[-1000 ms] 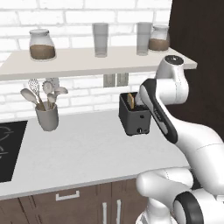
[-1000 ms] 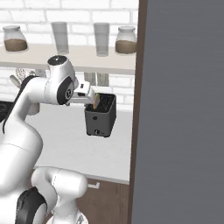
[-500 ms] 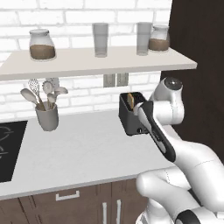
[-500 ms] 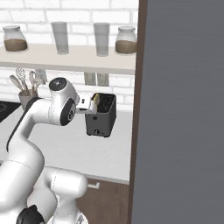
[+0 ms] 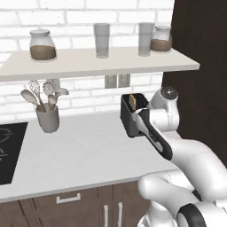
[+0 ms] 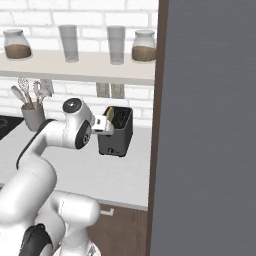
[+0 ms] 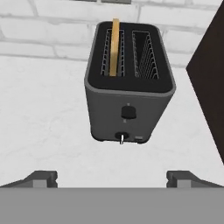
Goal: Start the toaster. Once the lever pops up, take the bread to the plate on the dining counter.
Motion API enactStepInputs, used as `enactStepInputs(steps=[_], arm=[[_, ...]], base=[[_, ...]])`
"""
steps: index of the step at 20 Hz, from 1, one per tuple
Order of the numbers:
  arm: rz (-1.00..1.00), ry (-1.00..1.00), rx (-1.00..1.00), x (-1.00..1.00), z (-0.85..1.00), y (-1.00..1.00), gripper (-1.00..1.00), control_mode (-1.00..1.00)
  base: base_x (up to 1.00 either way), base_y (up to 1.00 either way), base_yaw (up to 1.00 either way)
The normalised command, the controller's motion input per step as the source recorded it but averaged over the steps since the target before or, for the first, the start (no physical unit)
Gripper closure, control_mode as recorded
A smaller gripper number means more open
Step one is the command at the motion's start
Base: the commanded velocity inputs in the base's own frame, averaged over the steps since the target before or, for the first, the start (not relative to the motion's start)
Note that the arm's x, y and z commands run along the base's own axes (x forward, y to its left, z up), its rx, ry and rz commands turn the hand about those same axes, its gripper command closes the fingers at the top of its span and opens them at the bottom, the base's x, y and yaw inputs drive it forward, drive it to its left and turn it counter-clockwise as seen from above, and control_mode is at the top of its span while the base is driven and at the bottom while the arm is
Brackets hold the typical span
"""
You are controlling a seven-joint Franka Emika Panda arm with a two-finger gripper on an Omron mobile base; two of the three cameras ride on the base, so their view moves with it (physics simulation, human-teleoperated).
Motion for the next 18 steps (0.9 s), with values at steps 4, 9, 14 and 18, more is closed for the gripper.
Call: enactStepInputs(steps=[4, 9, 14, 18], arm=[[0.00, 0.06, 0.01, 0.29, -0.20, 0.00, -1.00, -1.00], [0.00, 0.03, 0.02, 0.22, -0.18, 0.00, -1.00, -1.00], [0.00, 0.02, 0.04, 0.18, -0.15, 0.07, -1.00, -1.00], [0.00, 0.03, 0.02, 0.21, -0.21, 0.19, -1.00, -1.00]], base=[[0.00, 0.00, 0.00], [0.00, 0.00, 0.00], [0.00, 0.00, 0.00], [0.00, 0.00, 0.00]])
